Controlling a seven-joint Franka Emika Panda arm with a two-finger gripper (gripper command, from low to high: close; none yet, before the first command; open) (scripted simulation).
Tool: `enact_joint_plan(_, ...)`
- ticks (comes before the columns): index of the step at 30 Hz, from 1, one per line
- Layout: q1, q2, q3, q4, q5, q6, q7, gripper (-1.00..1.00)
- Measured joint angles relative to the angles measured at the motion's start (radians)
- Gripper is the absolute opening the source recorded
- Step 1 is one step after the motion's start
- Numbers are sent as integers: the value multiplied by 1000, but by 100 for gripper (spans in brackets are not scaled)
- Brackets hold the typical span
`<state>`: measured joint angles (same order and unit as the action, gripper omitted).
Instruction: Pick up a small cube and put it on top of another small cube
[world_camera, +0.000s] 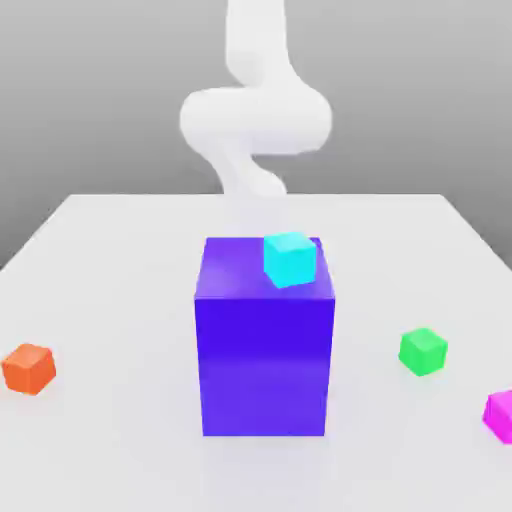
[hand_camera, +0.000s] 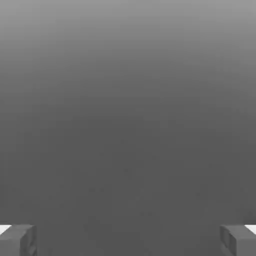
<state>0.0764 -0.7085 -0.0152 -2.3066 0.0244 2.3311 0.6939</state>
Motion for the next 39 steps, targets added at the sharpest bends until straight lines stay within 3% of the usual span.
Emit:
enact_joint_plan(9,247,334,-19,-23,92,111,-388,0)
enact_joint_plan(17,399,624,47,-44,128,211,-694,0)
enact_joint_plan(22,489,801,87,-59,77,278,-834,0)
enact_joint_plan(26,537,941,111,-71,-21,332,-905,0)
enact_joint_plan(32,597,1155,87,-48,-118,469,-912,0)
enact_joint_plan(33,600,1181,82,-42,-122,488,-910,-100)
enact_joint_plan(39,602,1193,81,-40,-124,496,-908,-100)
